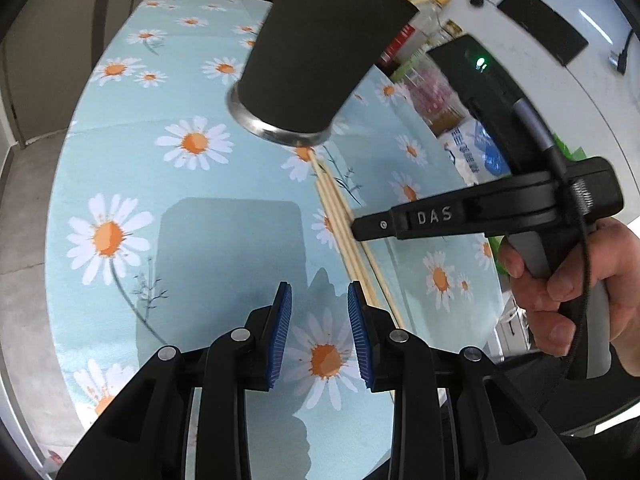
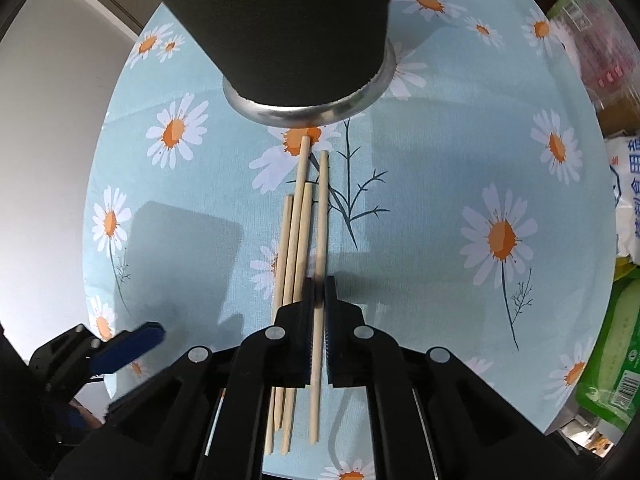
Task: Organize utensils
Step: 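Grasp a wooden stick with the right tool while the left tool grasps another stick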
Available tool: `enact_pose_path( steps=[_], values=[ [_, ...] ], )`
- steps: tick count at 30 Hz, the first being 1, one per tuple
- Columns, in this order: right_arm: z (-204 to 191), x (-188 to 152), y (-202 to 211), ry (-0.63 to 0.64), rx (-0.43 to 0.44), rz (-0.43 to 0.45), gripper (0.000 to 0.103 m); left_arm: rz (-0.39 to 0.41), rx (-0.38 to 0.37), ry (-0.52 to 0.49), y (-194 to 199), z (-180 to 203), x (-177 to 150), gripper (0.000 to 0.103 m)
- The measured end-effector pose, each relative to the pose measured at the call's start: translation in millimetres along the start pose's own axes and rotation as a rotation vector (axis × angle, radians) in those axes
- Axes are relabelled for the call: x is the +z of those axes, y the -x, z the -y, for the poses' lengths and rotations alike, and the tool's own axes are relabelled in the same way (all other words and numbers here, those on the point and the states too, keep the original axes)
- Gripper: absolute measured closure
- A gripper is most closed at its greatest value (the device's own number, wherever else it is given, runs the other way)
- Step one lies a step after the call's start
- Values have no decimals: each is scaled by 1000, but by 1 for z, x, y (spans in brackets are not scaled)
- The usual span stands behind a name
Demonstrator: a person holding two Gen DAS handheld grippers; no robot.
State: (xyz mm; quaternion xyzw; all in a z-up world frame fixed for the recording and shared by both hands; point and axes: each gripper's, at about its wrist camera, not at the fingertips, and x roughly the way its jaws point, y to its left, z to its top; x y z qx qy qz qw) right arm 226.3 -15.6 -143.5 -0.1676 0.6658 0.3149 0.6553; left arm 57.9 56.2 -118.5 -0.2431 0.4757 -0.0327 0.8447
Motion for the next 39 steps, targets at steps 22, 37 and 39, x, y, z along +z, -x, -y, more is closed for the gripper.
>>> enact_pose_path(
  steps=[22, 37, 39],
  values=[
    [68, -20, 104, 57, 367, 278, 98, -101, 174, 49, -30, 16, 37, 75],
    [98, -13, 119, 88, 511, 335, 98, -142, 265, 142, -54, 31, 42, 76],
    [101, -13, 117, 89, 526, 333, 98, -149, 275, 137, -57, 33, 41, 82]
  ],
)
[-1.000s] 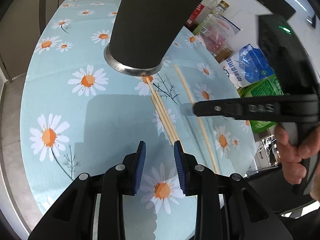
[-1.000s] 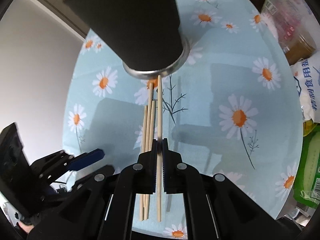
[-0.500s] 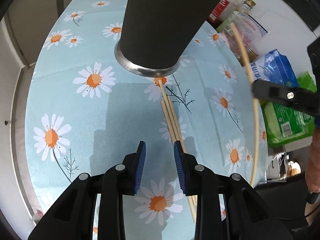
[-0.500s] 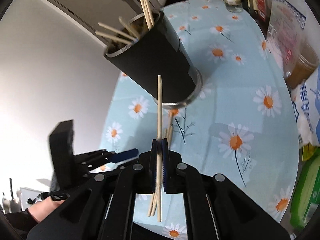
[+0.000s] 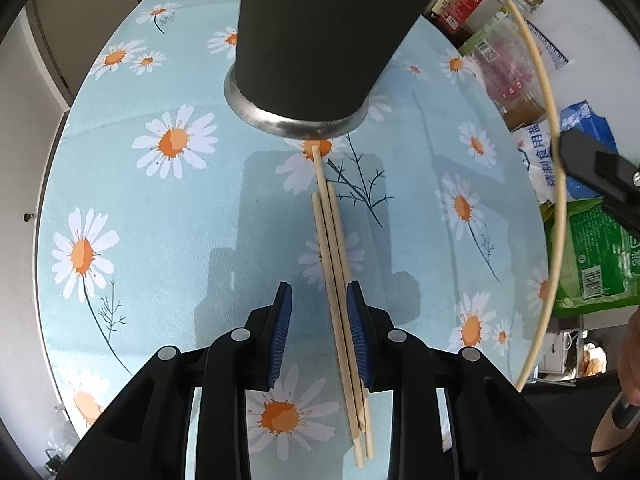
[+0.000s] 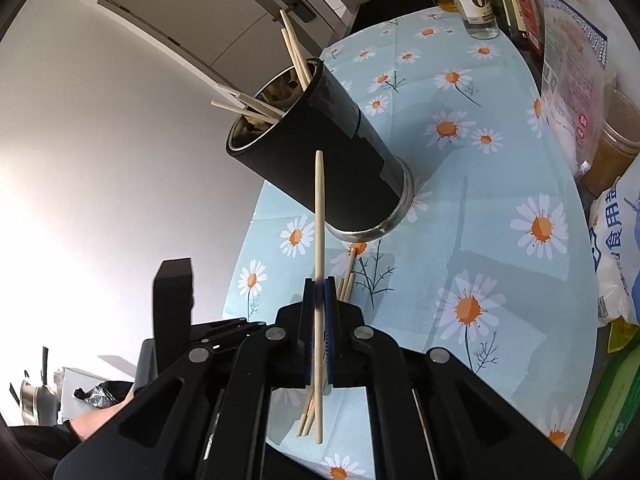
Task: Organize utensils
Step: 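Grasp a wooden stick with the right tool while the left tool grasps another stick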
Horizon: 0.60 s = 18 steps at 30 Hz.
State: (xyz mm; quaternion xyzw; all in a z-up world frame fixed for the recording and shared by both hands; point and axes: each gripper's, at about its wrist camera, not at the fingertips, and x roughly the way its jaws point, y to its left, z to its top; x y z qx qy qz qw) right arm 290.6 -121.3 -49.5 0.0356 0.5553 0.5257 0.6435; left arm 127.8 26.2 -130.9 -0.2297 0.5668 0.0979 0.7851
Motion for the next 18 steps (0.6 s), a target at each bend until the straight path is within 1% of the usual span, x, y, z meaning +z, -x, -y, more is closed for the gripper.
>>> enact_pose_path(
  steps=[1, 4, 6, 13, 18],
  values=[
    [1, 0, 1, -2, 9, 0, 98, -1, 6, -5, -1, 1, 0, 84],
    [4, 0, 5, -8, 23, 10, 98, -11, 36, -5, -6, 7, 1, 86],
    [7, 0, 6, -17, 37, 13, 98, -23, 46, 3, -8, 8, 1, 86],
    [18, -3, 6, -44, 68, 7, 98, -32, 95, -16, -11, 12, 2, 88],
    [21, -7, 4, -57, 87, 3, 98, -40, 107, -9, -13, 13, 2, 88]
  ],
)
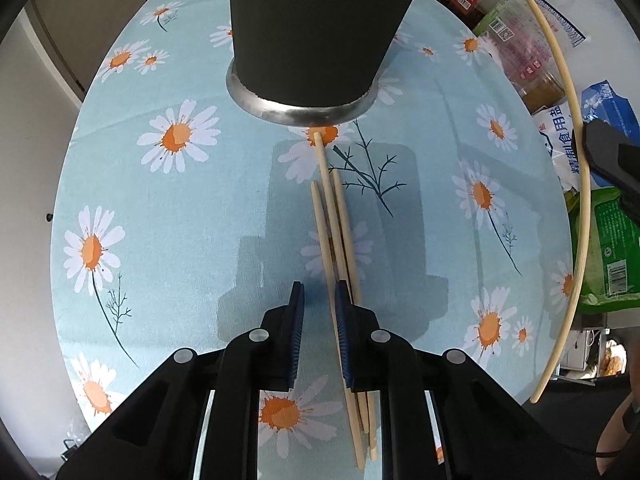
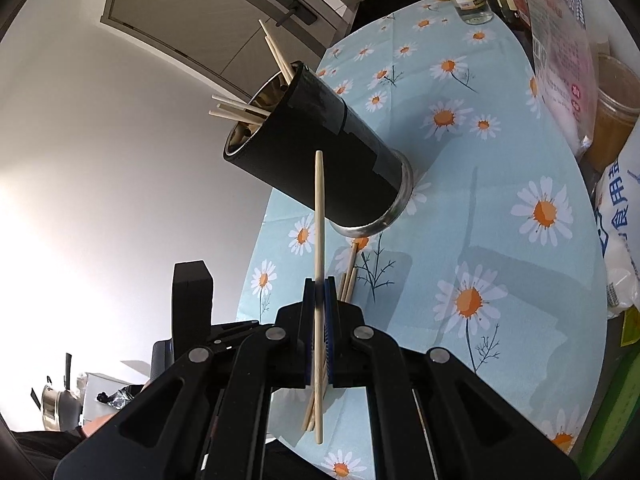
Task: Organize utensils
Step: 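Grasp a wooden stick with the right tool while the left tool grasps another stick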
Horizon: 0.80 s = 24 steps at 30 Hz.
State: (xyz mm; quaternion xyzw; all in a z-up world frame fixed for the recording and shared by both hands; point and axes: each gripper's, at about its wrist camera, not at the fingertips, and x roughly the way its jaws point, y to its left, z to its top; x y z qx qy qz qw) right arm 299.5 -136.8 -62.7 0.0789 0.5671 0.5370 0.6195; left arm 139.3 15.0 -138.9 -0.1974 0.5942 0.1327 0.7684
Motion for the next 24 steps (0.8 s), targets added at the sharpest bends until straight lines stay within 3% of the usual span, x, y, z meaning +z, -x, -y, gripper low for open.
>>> enact_pose_path(
  steps=[17, 24],
  values=[
    [1, -12, -3, 19, 19, -3, 98, 2, 153, -72, -17, 40, 13, 96],
    [-1, -10, -2, 36, 1, -9, 98, 22, 111, -19, -16, 30, 16, 99]
  ],
)
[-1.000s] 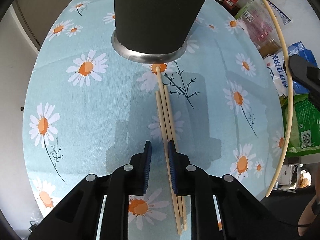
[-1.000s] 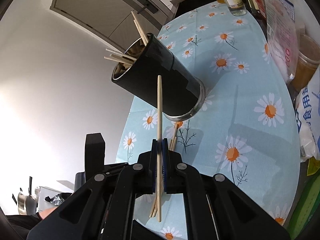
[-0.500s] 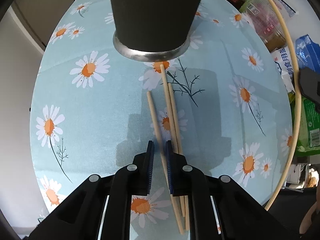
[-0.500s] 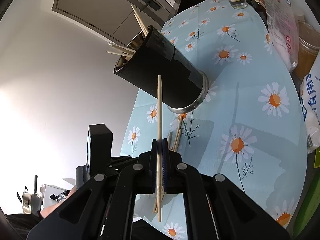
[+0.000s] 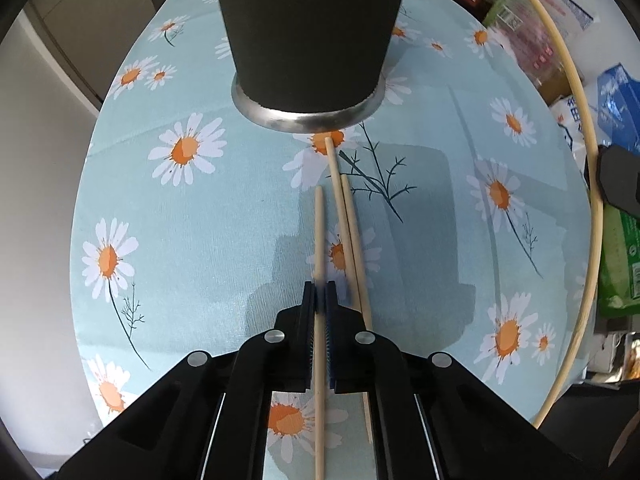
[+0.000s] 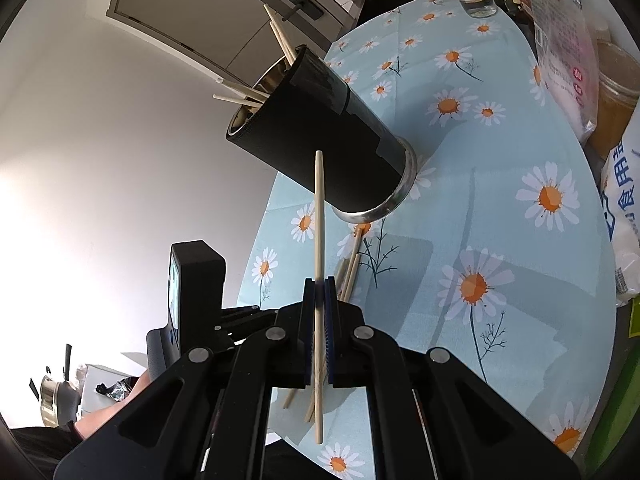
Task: Organize utensils
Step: 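Grasp a wooden stick with the right tool while the left tool grasps another stick, then lift both held sticks and carry them above the black holder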
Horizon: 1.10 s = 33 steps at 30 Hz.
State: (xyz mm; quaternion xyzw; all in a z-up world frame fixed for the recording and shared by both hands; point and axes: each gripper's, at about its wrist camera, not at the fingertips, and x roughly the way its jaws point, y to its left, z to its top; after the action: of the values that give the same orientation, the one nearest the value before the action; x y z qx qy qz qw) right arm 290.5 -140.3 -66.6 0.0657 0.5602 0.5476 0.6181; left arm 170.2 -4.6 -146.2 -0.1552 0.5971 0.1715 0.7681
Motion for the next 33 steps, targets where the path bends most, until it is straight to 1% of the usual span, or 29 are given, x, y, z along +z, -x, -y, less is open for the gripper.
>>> enact_pose_path(
  steps=[3, 5, 6, 9, 14, 17, 18, 23, 27, 28, 31, 33],
  values=[
    [-4, 3, 2, 22, -9, 3, 98, 9, -28, 30, -2, -8, 2, 99],
    [-6, 5, 3, 34, -17, 1, 98, 34, -56, 60, 2, -14, 3, 99],
    [-7, 6, 4, 41, -17, 0, 98, 49, -65, 62, 8, -19, 1, 99],
    [-13, 9, 6, 71, -15, 5, 98, 98, -93, 72, 24, -18, 3, 99],
    [-20, 16, 8, 108, -17, 20, 98, 161, -179, 132, 53, -29, 5, 99],
    [-24, 19, 8, 121, -14, 24, 98, 206, -209, 142, 74, -35, 8, 99],
    [-26, 20, 8, 129, -15, 27, 98, 220, -211, 139, 79, -36, 4, 99],
    [-40, 29, 12, 177, 5, 60, 98, 342, -246, 130, 116, -36, 10, 99],
    [-54, 42, 20, 229, 17, 124, 98, 439, -283, 129, 141, -39, 12, 99],
    [-57, 45, 22, 241, 19, 139, 98, 474, -291, 128, 148, -41, 14, 99],
    [-68, 52, 26, 288, -6, 197, 98, 544, -302, 123, 162, -43, 17, 99],
    [-73, 57, 28, 306, 10, 219, 98, 584, -297, 122, 169, -44, 22, 99]
  ],
)
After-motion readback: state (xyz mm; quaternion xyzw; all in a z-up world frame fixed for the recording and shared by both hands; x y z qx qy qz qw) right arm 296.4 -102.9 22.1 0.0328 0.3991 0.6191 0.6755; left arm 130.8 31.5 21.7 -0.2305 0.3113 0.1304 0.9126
